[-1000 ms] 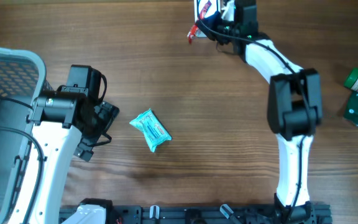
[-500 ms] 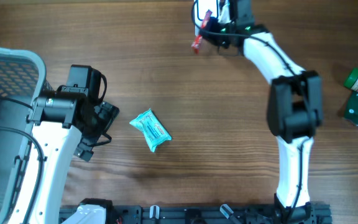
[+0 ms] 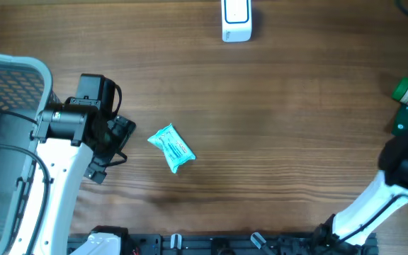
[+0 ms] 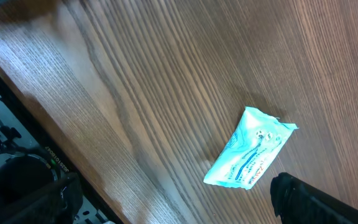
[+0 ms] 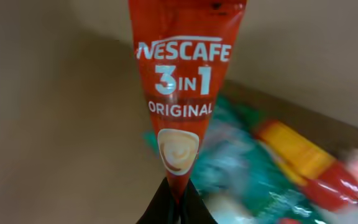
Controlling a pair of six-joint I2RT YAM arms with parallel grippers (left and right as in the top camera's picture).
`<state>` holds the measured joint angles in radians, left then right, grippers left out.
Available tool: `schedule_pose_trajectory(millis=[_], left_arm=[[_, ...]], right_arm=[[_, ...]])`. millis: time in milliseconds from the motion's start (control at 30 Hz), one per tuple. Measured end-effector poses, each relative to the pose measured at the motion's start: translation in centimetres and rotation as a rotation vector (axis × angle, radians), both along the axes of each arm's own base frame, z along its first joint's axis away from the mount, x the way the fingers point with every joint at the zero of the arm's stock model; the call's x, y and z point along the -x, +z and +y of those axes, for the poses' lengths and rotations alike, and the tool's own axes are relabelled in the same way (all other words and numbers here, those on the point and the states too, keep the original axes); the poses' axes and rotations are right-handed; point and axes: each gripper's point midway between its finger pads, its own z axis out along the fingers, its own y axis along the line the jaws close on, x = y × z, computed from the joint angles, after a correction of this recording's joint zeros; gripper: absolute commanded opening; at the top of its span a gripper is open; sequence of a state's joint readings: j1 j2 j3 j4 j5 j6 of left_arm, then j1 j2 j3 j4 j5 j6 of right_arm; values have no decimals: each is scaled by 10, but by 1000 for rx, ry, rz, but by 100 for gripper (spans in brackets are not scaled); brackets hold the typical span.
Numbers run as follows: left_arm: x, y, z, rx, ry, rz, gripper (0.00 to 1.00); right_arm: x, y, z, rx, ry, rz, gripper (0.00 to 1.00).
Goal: Scan the item barcode
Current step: 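Carry the Nescafe sachet off the table's right side and release, then move the right gripper to the blue wipes pack and grasp it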
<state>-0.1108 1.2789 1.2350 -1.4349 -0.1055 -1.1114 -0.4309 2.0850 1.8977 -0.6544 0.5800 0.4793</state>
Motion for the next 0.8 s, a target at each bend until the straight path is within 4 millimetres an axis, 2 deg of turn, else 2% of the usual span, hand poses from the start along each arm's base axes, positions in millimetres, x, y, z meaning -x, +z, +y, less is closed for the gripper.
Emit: schedule_pose_trajectory(millis=[67,133,167,200,233,267,367,467,533,600,633,700,733,767,800], left_arm=[[0,0,0,0,0,0,100],[0,0,0,0,0,0,100],[0,0,0,0,0,0,100],[0,0,0,0,0,0,100],[0,0,0,0,0,0,100],[0,0,0,0,0,0,100],[0,0,0,0,0,0,100],[0,0,0,0,0,0,100],[0,0,0,0,0,-1,100],[0,0,0,0,0,0,100],[0,0,0,0,0,0,100],[0,0,0,0,0,0,100],[0,0,0,0,0,0,100],[0,0,0,0,0,0,100],[0,0,0,0,0,0,100]], right_arm=[[34,-53,-32,-52,-65,158,7],[62,-97,-49,-111,-95,296,7],[77,-117,-55,-144,-111,353,17],[88,-131,-59,-169,-121,396,57],[97,-140,-62,-186,-126,428,80],[102,-142,-65,-193,-137,431,99],[102,-137,-67,-196,-131,415,100],[82,-126,-55,-258,-54,315,100],[58,-106,-37,-322,39,194,100],[33,-73,-3,-419,165,47,100],[18,-52,26,-496,251,-34,100],[1,-24,84,-637,400,-115,100],[-5,-17,113,-703,466,-130,100],[-8,-15,136,-755,512,-128,100],[-9,-16,168,-825,565,-105,100]])
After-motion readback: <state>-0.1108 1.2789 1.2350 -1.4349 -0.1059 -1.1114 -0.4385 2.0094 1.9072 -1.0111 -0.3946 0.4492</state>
